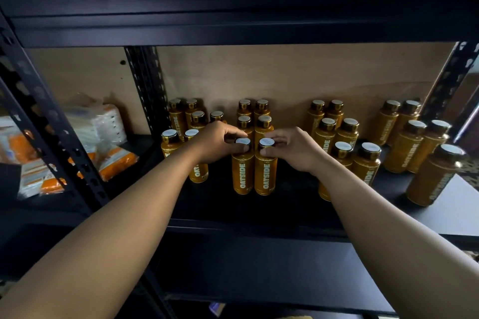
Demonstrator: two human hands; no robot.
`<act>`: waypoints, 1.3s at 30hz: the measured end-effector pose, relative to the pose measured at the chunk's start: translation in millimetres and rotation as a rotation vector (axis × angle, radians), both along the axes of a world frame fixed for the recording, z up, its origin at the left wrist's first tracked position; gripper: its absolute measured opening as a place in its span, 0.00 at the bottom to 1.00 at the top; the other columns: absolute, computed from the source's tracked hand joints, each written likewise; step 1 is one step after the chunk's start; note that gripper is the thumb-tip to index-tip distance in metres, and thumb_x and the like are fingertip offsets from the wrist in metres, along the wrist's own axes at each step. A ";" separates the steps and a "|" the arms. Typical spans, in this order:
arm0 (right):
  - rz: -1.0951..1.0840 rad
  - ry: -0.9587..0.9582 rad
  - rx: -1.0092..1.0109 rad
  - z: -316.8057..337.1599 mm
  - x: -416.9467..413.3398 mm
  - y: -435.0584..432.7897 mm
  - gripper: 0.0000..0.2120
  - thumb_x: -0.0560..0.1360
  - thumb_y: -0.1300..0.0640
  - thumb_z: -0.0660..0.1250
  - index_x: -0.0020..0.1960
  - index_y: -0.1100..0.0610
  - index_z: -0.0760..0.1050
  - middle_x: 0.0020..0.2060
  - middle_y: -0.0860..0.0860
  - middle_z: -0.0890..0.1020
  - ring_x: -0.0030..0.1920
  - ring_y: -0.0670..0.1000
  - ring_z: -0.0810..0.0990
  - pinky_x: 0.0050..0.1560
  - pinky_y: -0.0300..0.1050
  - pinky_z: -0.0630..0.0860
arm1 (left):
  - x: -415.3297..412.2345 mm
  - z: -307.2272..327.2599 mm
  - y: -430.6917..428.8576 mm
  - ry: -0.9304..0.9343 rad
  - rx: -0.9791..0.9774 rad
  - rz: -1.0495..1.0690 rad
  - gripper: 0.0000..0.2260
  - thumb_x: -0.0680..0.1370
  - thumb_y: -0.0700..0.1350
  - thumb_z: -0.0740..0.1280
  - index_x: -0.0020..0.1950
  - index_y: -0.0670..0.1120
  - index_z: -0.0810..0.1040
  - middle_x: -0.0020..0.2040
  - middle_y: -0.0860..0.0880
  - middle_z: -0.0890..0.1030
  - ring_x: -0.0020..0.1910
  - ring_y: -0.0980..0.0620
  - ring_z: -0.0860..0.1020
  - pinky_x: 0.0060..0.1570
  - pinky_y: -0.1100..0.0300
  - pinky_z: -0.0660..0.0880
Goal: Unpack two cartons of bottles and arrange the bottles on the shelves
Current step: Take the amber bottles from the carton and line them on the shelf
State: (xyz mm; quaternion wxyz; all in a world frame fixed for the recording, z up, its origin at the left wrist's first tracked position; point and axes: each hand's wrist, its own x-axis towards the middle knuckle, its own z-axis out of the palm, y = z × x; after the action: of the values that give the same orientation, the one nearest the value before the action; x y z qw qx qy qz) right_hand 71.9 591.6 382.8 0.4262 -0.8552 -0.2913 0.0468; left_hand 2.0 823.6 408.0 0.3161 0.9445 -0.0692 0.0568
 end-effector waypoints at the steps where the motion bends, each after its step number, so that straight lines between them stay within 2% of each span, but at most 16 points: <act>1: 0.001 -0.002 0.001 -0.2 -0.3 -0.4 0.27 0.74 0.52 0.77 0.70 0.54 0.77 0.65 0.50 0.81 0.64 0.47 0.78 0.59 0.39 0.74 | -0.4 0.1 0.1 -0.002 0.002 0.000 0.21 0.76 0.53 0.74 0.68 0.51 0.79 0.68 0.52 0.78 0.60 0.61 0.73 0.47 0.71 0.68; 3: 0.007 -0.006 0.002 -0.6 -1.3 -1.0 0.27 0.74 0.51 0.78 0.70 0.54 0.77 0.64 0.50 0.81 0.64 0.46 0.79 0.59 0.39 0.75 | -0.9 0.4 -0.1 -0.001 0.002 -0.002 0.21 0.76 0.53 0.74 0.68 0.51 0.79 0.68 0.52 0.78 0.60 0.62 0.73 0.47 0.71 0.68; 8: 0.016 -0.021 -0.011 -4.0 -3.3 -3.0 0.26 0.73 0.48 0.78 0.69 0.52 0.78 0.64 0.48 0.82 0.63 0.45 0.80 0.66 0.50 0.78 | -1.8 -0.6 0.5 0.001 0.001 -0.007 0.21 0.76 0.54 0.74 0.67 0.51 0.80 0.68 0.53 0.79 0.63 0.59 0.74 0.49 0.70 0.69; 13: 0.024 -0.040 -0.013 -4.9 -6.1 -3.6 0.26 0.74 0.48 0.77 0.70 0.53 0.78 0.64 0.48 0.82 0.63 0.45 0.80 0.65 0.47 0.78 | -4.1 -0.5 1.1 0.004 0.004 -0.025 0.21 0.76 0.54 0.73 0.67 0.51 0.79 0.68 0.52 0.78 0.65 0.58 0.74 0.51 0.68 0.70; 17: 0.024 -0.046 -0.016 -6.5 -7.8 -3.4 0.27 0.73 0.46 0.76 0.70 0.52 0.78 0.63 0.47 0.82 0.62 0.45 0.80 0.64 0.50 0.79 | -5.8 -1.0 0.8 0.003 0.008 -0.018 0.20 0.76 0.54 0.73 0.67 0.52 0.79 0.68 0.53 0.78 0.63 0.60 0.73 0.51 0.67 0.70; 26: 0.029 -0.042 -0.017 -3.2 -9.0 -0.4 0.26 0.74 0.49 0.76 0.71 0.53 0.77 0.65 0.49 0.81 0.64 0.47 0.79 0.65 0.49 0.78 | -8.4 -0.9 1.0 0.002 0.018 -0.010 0.20 0.77 0.54 0.72 0.68 0.52 0.78 0.69 0.53 0.78 0.68 0.54 0.74 0.58 0.60 0.72; 35: 0.025 -0.043 0.003 -3.5 -11.8 0.5 0.26 0.75 0.49 0.75 0.71 0.52 0.76 0.66 0.48 0.81 0.64 0.46 0.79 0.65 0.49 0.78 | -10.9 -1.7 2.7 -0.011 0.015 0.000 0.20 0.77 0.54 0.72 0.69 0.52 0.78 0.69 0.53 0.78 0.67 0.58 0.73 0.50 0.71 0.67; 39: 0.037 -0.039 0.038 -3.4 -18.5 -0.8 0.25 0.75 0.50 0.75 0.71 0.50 0.76 0.59 0.39 0.81 0.60 0.41 0.79 0.63 0.45 0.77 | -12.0 -2.7 3.5 0.006 -0.046 -0.001 0.24 0.75 0.54 0.75 0.70 0.53 0.77 0.69 0.54 0.77 0.65 0.59 0.73 0.50 0.69 0.69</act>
State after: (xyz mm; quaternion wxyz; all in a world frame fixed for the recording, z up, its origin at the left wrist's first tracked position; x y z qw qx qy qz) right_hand 53.4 590.8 379.4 0.4356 -0.8422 -0.3161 0.0327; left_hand -10.0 827.2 405.4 0.3380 0.9371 -0.0675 0.0555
